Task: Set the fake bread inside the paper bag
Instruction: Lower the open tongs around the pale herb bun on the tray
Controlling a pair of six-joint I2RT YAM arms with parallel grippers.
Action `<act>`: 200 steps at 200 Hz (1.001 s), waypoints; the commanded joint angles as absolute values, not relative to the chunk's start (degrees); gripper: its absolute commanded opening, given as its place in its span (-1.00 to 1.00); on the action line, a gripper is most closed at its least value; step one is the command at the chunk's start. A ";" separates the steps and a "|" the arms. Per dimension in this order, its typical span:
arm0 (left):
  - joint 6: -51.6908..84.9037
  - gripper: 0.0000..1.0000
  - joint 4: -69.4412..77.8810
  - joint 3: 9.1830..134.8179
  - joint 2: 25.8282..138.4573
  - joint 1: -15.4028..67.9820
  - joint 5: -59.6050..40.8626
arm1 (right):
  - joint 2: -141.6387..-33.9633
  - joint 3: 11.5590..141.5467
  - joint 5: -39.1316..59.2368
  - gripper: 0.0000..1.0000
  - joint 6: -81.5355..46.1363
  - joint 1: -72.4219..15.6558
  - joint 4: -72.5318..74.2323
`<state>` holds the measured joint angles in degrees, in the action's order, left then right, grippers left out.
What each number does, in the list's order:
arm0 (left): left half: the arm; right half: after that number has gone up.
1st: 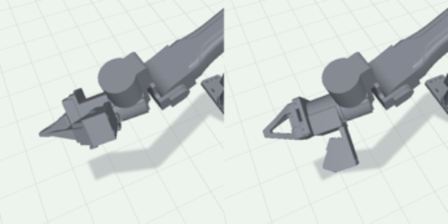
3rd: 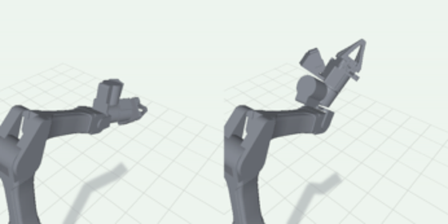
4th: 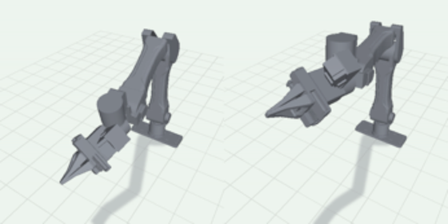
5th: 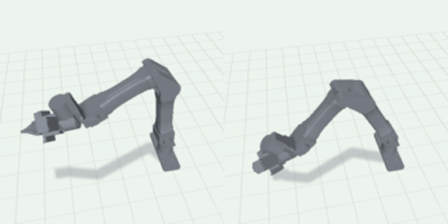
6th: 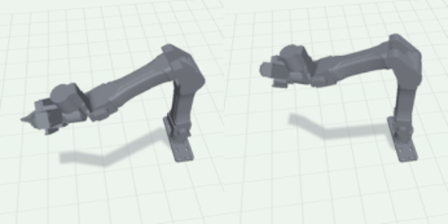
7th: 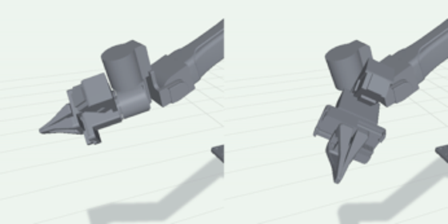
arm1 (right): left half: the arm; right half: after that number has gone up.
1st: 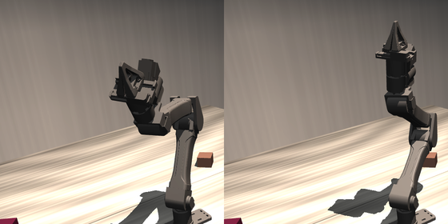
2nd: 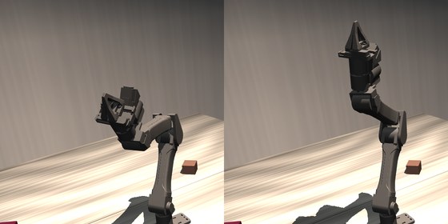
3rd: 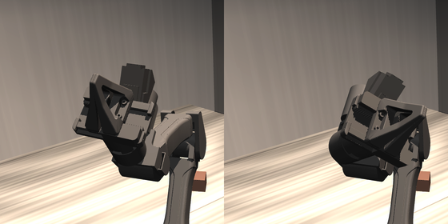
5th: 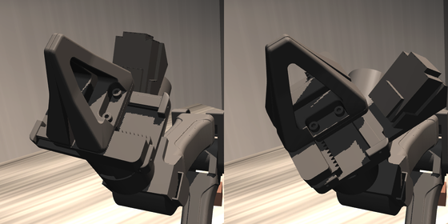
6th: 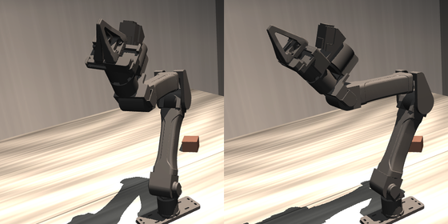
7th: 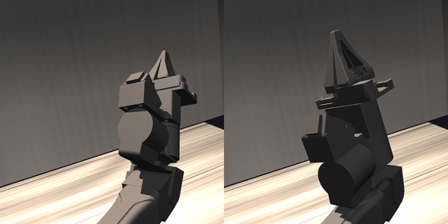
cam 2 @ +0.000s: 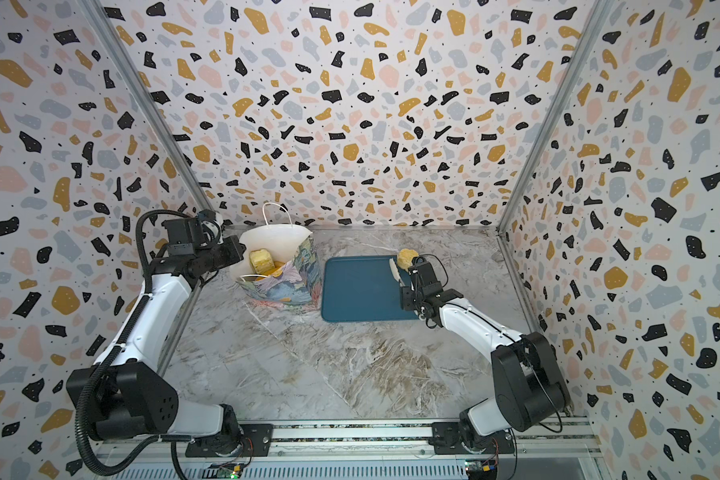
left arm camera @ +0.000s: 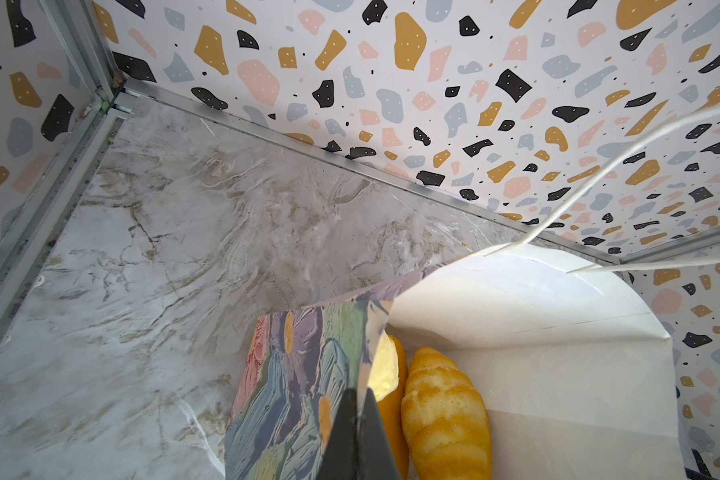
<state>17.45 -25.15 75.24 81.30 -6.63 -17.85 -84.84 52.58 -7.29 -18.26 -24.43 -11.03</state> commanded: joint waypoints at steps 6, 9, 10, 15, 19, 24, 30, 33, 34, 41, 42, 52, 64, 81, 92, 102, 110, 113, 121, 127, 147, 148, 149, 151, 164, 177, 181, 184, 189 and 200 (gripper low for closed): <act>17.79 -1.00 -22.04 74.56 80.08 -6.42 -18.98 | -85.63 55.50 -7.39 0.31 -17.55 -23.49 -8.69; 17.76 -1.00 -22.05 74.53 80.08 -6.42 -18.91 | -85.84 55.53 -7.31 0.31 -17.57 -23.43 -8.69; 17.76 -1.00 -22.05 74.53 80.03 -6.42 -18.90 | -85.94 55.63 -7.26 0.31 -17.58 -23.40 -8.70; 17.75 -1.00 -22.04 74.53 80.06 -6.41 -18.85 | -86.35 55.76 -7.19 0.31 -17.61 -23.23 -8.70; 17.75 -1.00 -22.05 74.59 80.08 -6.42 -18.83 | -86.70 56.02 -7.15 0.31 -17.59 -23.19 -8.70; 17.75 -1.00 -22.06 74.55 80.15 -6.41 -18.89 | -87.07 56.25 -7.03 0.31 -17.52 -23.12 -8.86; 17.75 -1.00 -22.05 74.58 80.11 -6.46 -18.89 | -87.68 56.57 -6.92 0.31 -17.45 -22.94 -8.85; 17.75 -1.00 -22.06 74.61 80.13 -6.42 -18.86 | -88.00 56.75 -6.84 0.32 -17.42 -22.94 -8.92; 17.75 -1.00 -22.06 74.66 80.10 -6.42 -18.88 | -88.12 56.85 -6.85 0.31 -17.41 -22.90 -8.94; 17.75 -1.00 -22.15 74.62 80.08 -6.42 -18.89 | -88.83 57.36 -6.79 0.31 -17.29 -22.78 -9.18; 17.75 -1.00 -22.15 74.66 80.08 -6.42 -18.90 | -88.93 57.42 -6.78 0.32 -17.26 -22.73 -9.16; 17.76 -1.00 -22.13 74.62 80.15 -6.42 -18.89 | -89.92 58.04 -6.55 0.31 -17.16 -22.65 -9.41; 17.75 -1.00 -22.15 74.54 80.10 -6.41 -18.90 | -90.94 58.59 -6.48 0.31 -17.04 -22.51 -9.46; 17.74 -1.00 -22.15 74.64 80.07 -6.35 -18.98 | -92.04 59.12 -6.16 0.31 -16.96 -22.40 -9.24; 17.75 -1.00 -22.13 74.62 80.16 -6.39 -18.97 | -92.73 59.56 -5.90 0.31 -16.83 -22.35 -9.06; 17.75 -1.00 -22.15 74.67 80.19 -6.41 -18.98 | -93.37 60.14 -5.65 0.31 -16.75 -22.33 -9.18; 17.75 -1.00 -22.08 74.62 80.08 -6.42 -18.98 | -93.91 60.74 -5.62 0.31 -16.74 -22.24 -9.40; 17.75 -1.00 -22.10 74.70 80.13 -6.42 -18.96 | -94.07 60.92 -5.57 0.31 -16.72 -22.24 -9.43; 17.79 -1.00 -22.15 74.70 80.08 -6.42 -19.07 | -94.63 61.38 -5.59 0.31 -16.72 -22.16 -9.56; 17.71 -1.00 -22.12 74.54 80.02 -6.41 -19.15 | -95.00 61.68 -5.62 0.31 -16.86 -22.14 -9.57; 17.76 -1.00 -22.10 74.62 79.95 -6.37 -19.02 | -96.64 63.35 -5.49 0.31 -16.79 -21.72 -10.05; 17.75 -1.00 -22.08 74.66 79.96 -6.39 -19.05 | -96.75 63.45 -5.47 0.31 -16.83 -21.67 -10.08; 17.71 -1.00 -22.07 74.64 79.97 -6.41 -19.10 | -96.85 63.58 -5.46 0.31 -16.81 -21.65 -10.18; 17.74 -1.00 -22.11 74.62 80.04 -6.37 -19.15 | -96.96 63.77 -5.47 0.31 -16.81 -21.56 -10.32; 17.75 -1.00 -22.15 74.63 80.00 -6.42 -19.24 | -98.57 65.10 -5.49 0.31 -17.04 -21.15 -11.15; 17.81 -1.00 -22.10 74.64 80.00 -6.42 -19.23 | -100.00 66.13 -5.23 0.31 -17.17 -20.76 -11.49; 17.85 -1.00 -22.13 74.55 80.01 -6.39 -19.31 | -100.32 66.45 -5.18 0.31 -17.14 -20.67 -11.50; 17.84 -1.00 -22.00 74.62 80.02 -6.41 -19.30 | -100.62 66.65 -5.06 0.31 -17.22 -20.58 -11.57; 17.88 -1.00 -22.05 74.58 80.06 -6.39 -19.27 | -101.15 67.07 -5.09 0.31 -17.14 -20.40 -11.74; 17.85 -1.00 -22.06 74.53 80.04 -6.42 -19.41 | -102.25 68.27 -5.01 0.30 -17.31 -20.06 -12.55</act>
<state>17.61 -25.15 75.22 81.30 -6.63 -18.02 -101.32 64.84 -5.26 -17.43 -20.82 -10.83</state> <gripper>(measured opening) 0.046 0.656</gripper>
